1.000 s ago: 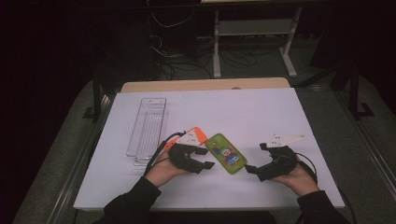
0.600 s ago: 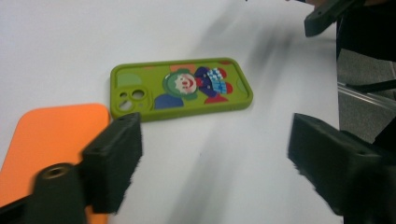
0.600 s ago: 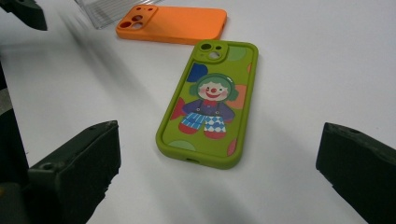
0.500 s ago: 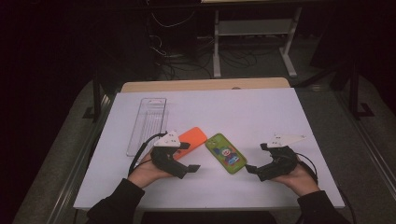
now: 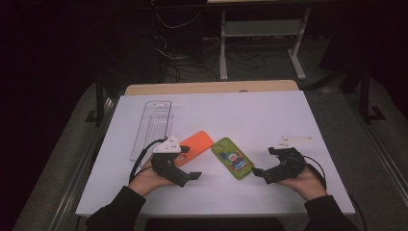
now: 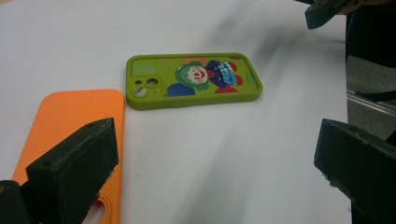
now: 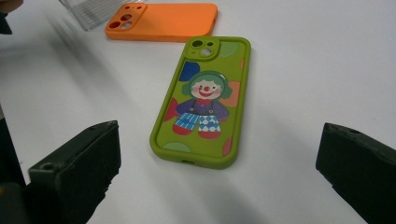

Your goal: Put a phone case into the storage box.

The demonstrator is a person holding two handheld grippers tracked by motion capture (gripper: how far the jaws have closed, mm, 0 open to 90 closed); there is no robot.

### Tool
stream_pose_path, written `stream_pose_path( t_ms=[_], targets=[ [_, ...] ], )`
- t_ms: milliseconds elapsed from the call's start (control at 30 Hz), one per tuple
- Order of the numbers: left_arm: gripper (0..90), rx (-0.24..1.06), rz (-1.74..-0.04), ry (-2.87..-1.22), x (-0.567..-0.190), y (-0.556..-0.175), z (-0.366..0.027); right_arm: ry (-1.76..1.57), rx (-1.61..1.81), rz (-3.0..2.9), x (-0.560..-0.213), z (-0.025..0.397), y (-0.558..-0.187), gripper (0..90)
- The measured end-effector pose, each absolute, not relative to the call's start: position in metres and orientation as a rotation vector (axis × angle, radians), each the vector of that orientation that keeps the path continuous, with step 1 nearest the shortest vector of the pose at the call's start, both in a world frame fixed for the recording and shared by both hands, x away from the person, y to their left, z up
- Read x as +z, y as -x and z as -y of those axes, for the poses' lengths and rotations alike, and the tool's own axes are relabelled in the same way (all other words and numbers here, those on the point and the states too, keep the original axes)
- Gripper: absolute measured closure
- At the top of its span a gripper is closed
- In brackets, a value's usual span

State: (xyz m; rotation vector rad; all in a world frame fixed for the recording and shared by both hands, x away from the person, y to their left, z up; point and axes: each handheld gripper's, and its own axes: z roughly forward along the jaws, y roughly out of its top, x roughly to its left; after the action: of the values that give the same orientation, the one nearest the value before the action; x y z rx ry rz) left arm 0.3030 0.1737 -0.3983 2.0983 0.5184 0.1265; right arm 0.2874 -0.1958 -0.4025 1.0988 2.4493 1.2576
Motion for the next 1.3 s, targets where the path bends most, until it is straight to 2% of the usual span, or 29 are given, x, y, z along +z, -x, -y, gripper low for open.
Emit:
stream_pose_path(
  t_ms=[667, 1300],
  targets=[
    [0.8, 0.137, -0.542, -2.077, -0.399, -0.308, -0.180, -1.201, 1.138, -2.378, -0.389, 0.184, -0.298, 0.0],
    [0.7, 0.145, -0.569, -2.085, -0.401, -0.307, -0.182, -1.210, 1.107, -2.426, -0.383, 0.151, -0.321, 0.0]
  ],
)
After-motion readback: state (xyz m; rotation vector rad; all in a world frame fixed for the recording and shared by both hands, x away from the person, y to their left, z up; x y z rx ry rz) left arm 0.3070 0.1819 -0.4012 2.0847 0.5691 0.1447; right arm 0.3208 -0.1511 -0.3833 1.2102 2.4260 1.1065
